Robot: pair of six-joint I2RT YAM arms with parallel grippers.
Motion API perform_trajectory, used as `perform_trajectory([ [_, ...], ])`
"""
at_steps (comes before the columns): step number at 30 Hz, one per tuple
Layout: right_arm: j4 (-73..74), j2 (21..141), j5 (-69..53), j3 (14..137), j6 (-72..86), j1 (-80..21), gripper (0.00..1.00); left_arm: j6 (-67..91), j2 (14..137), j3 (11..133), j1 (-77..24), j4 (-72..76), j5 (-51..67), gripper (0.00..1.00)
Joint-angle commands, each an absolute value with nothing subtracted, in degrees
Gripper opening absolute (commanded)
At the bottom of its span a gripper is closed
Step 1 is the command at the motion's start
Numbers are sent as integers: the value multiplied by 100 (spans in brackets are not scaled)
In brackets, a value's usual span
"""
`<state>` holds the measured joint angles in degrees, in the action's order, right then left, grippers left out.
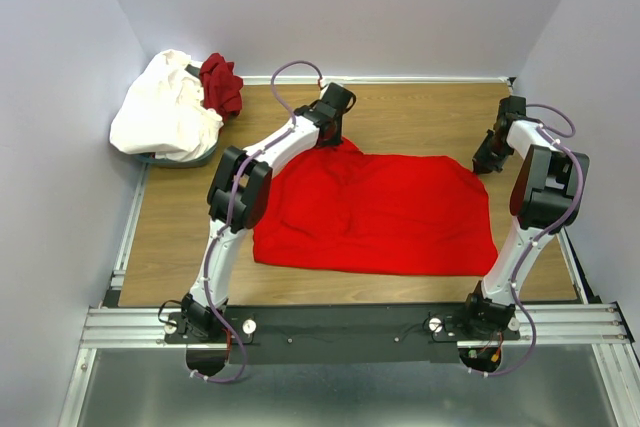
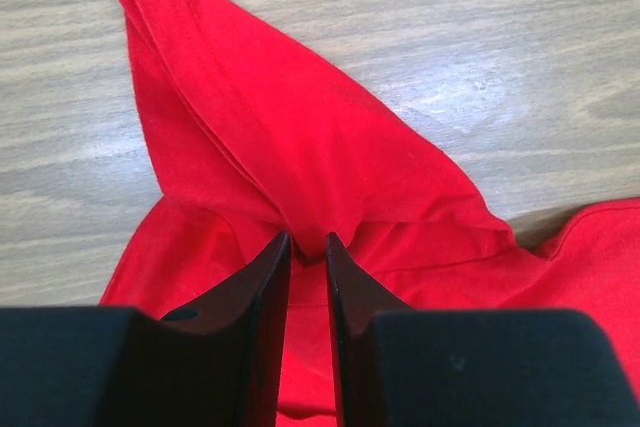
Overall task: Fold and stack the t-shirts
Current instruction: Fold the tshirt
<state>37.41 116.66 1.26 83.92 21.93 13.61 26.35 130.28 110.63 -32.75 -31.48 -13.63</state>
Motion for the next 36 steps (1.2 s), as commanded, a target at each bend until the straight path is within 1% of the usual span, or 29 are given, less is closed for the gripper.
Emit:
perform_trajectory([
  [1,3885,11505,62,8306,2109,1371,9,2637,12612,11117,-3313,-3199,-1626,29],
  [10,3885,11496,62,8288,2083,1371,9,2628,12770,11487,-3243,-3278,-1705,28],
  [18,3885,11426,44,8227,2074,1371,9,2628,13262,11768,-3111,-3270,-1503,29],
  [26,3894,11355,44,8165,2074,1371,9,2742,13333,11418,-3041,-3155,-1327,32],
  [36,3893,11329,35,8095,2074,1371,9,2733,13535,11434,-3006,-3041,-1222,32],
])
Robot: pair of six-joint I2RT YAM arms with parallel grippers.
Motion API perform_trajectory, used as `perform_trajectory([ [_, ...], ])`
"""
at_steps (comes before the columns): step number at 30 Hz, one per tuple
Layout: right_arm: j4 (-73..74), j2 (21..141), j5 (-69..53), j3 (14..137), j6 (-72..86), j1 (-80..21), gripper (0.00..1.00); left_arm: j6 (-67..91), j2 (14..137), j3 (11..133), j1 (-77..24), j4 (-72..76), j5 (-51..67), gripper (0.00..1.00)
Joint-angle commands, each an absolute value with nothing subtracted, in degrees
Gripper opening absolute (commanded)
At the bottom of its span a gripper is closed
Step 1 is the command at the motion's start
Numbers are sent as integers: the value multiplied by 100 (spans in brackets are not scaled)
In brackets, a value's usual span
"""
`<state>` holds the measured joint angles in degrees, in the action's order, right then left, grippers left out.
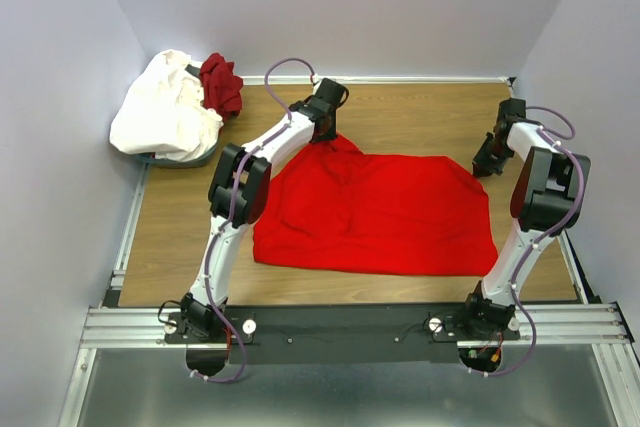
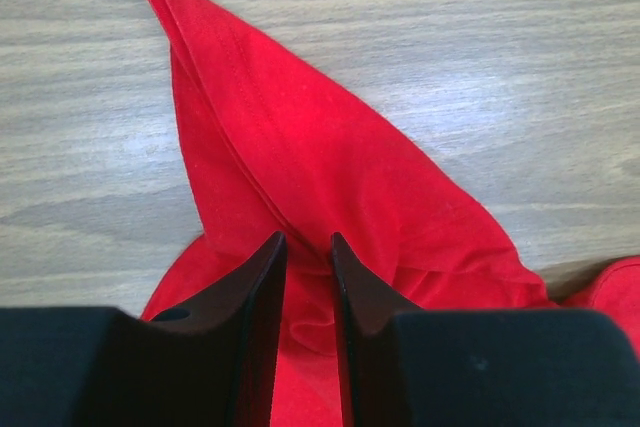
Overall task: Fold and stack the t-shirts
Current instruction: Fold the tshirt
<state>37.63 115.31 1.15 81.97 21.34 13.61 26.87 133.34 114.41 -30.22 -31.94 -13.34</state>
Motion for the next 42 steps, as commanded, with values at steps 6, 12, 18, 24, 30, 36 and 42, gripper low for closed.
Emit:
perform_trajectory([
  [6,3885,11303,35,8077,2065,1371,9,2786,13579,11408,-2988,-3041,-1011,33],
  [12,3885,11303,35,8077,2057,1371,9,2848,13579,11285,-2988,-2944,-888,33],
  [18,3885,11268,35,8060,2065,1371,9,2856,13597,11303,-2980,-2777,-695,24],
  [24,3885,11259,35,8042,2065,1371,9,2962,13491,11329,-2971,-2611,-677,1],
  [30,3885,11250,35,8051,2057,1371,9,3023,13553,11654,-2962,-2540,-457,0],
  [36,3894,11241,35,8051,2057,1371,9,3015,13509,11733,-2971,-2022,-27,0],
  [42,3894,11285,35,8059,2057,1371,9,3032,13719,12023,-2971,-1907,351,0],
])
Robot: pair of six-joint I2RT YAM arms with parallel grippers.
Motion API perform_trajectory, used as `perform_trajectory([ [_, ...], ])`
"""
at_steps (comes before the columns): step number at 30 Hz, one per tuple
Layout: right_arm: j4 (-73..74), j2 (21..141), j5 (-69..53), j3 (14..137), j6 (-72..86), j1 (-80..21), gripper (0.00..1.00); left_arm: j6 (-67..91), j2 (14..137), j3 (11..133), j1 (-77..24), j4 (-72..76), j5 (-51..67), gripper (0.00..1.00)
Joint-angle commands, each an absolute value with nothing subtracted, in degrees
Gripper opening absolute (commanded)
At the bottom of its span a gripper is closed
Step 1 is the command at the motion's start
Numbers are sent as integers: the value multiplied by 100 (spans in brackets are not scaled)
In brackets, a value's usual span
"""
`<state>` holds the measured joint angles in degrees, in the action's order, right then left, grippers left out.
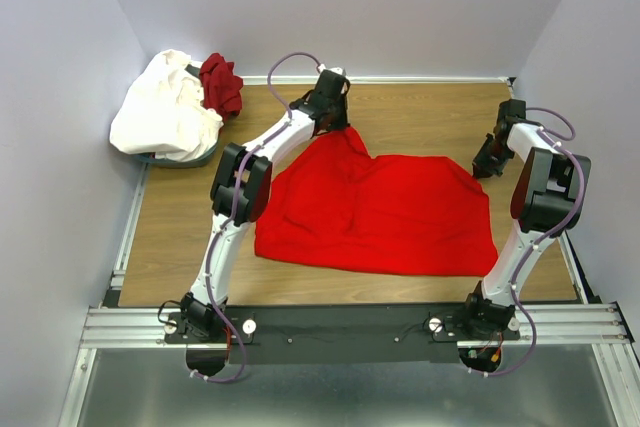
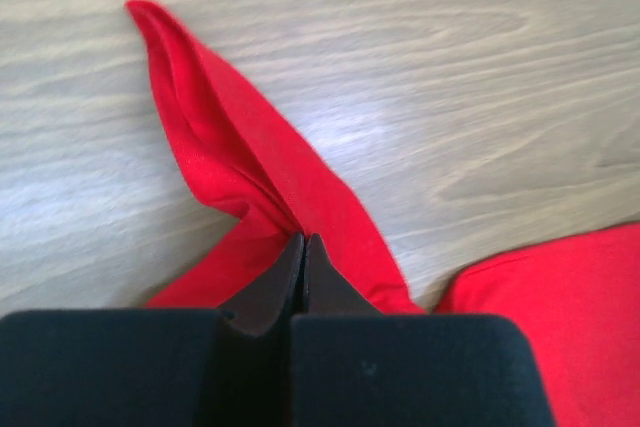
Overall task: Fold and stack the t-shirts
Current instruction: Fold the tshirt
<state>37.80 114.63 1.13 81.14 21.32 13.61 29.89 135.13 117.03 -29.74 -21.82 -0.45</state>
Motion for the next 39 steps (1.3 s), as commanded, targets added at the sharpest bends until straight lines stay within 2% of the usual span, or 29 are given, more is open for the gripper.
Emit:
perform_trajectory([
  [1,3894,11276,35,8060,2057,1371,9,3050,13746,12058,-2971,-1890,412,0],
  [5,3894,11294,35,8086,2057,1371,9,3138,13860,12172,-2971,-1863,518,0],
  [12,3894,11259,35,8016,2066,1371,9,3147,13878,12200,-2971,-2206,299,12],
  [13,3894,11241,35,7998,2065,1371,9,3129,13826,12147,-2971,-2197,229,21],
  [17,3894,11215,35,7963,2048,1371,9,3067,13571,11840,-3015,-2127,53,37],
  [19,3894,11206,-121,7945,2048,1371,9,3050,13439,11769,-3032,-2118,44,42],
  [27,3885,11127,-167,7875,2048,1371,9,2988,13000,11303,-3182,-2066,-737,43],
  [35,3885,11057,-185,7778,2039,1371,10,2988,12700,11118,-3252,-1978,-888,43],
  [39,3885,11004,-193,7769,2022,1371,9,2909,12945,11355,-3252,-2082,-765,41],
])
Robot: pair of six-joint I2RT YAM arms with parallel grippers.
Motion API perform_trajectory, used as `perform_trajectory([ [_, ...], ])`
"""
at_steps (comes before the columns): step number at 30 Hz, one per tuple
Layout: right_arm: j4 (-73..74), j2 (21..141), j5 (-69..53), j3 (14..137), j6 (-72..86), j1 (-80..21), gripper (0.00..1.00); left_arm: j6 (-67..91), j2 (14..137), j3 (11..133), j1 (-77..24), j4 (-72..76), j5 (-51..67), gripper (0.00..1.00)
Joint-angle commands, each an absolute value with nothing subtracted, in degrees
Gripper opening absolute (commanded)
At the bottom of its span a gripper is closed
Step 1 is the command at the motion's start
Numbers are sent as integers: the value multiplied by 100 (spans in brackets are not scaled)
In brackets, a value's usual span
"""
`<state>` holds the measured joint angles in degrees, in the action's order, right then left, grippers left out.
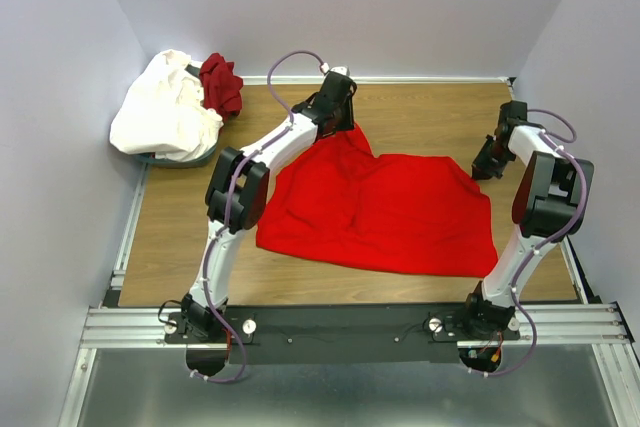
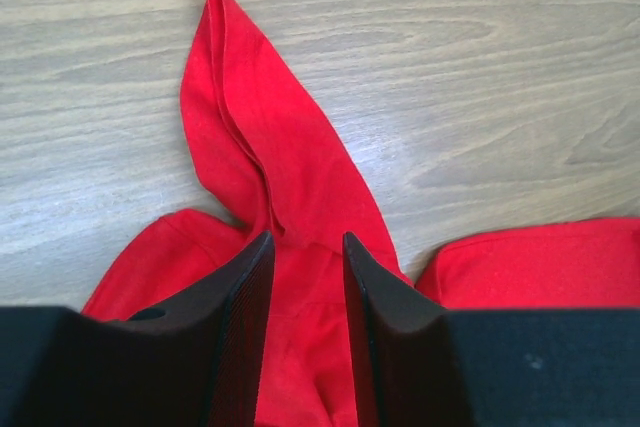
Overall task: Fold and stack the t-shirts
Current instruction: Fold the tshirt
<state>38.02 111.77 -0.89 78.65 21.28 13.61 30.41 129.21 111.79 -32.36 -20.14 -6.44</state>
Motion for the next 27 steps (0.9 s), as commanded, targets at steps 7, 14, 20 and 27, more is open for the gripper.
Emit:
perform_trajectory([
  [7,3885,10951,-202,7734,2021,1371,10,2892,13280,11689,-3261,-2382,-747,38],
  [14,3885,10951,-220,7708,2021,1371,10,2848,13473,11865,-3261,-2443,-721,36],
  [20,3876,10942,-229,7708,2021,1371,10,2848,13597,11892,-3261,-2487,-747,36],
  [27,3885,10942,-229,7708,2013,1371,10,2848,13684,11935,-3261,-2461,-703,36],
])
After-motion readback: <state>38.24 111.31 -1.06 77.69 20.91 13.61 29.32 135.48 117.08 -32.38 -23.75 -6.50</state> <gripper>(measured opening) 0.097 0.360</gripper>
